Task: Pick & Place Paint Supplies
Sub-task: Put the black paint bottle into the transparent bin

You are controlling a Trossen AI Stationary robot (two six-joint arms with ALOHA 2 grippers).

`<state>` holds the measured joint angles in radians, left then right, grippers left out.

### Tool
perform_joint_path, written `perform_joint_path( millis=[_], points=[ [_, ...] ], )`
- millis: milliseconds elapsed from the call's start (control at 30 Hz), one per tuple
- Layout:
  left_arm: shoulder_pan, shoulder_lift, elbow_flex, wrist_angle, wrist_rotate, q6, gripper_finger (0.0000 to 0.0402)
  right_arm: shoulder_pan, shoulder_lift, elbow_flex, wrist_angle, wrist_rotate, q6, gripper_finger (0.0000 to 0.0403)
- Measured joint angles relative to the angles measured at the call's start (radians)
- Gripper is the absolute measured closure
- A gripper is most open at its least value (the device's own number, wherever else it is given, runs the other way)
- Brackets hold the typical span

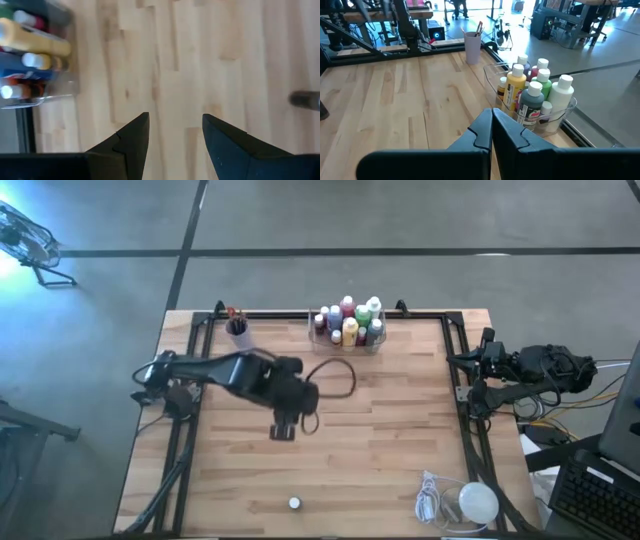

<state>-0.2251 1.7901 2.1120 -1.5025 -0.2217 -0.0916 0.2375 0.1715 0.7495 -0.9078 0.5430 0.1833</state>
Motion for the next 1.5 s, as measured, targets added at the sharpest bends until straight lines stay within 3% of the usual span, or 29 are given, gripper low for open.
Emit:
perform_joint_path(
  millis=[333, 633, 900, 1200, 1500],
  points=[
    [-0.162, -0.001, -0.123, 0.024, -0.005, -0.133, 0.0211, 0.000, 0.000, 0.000, 0.000, 0.000, 0.000, 0.0394],
    [-0.275, -0.002, -0.302, 0.179, -0.009, -0.234, 0.0209, 0.000, 0.000, 0.000, 0.000, 0.000, 0.000, 0.0394],
    [-0.361, -0.002, -0.428, 0.309, -0.006, -0.282, 0.0155, 0.000, 0.000, 0.000, 0.000, 0.000, 0.000, 0.0394],
    [-0.409, -0.002, -0.492, 0.375, 0.022, -0.332, 0.0136, 0.000, 0.000, 0.000, 0.000, 0.000, 0.000, 0.0394],
    [-0.429, -0.002, -0.571, 0.551, 0.082, -0.349, 0.0137, 0.000, 0.000, 0.000, 0.000, 0.000, 0.000, 0.0394]
  ],
)
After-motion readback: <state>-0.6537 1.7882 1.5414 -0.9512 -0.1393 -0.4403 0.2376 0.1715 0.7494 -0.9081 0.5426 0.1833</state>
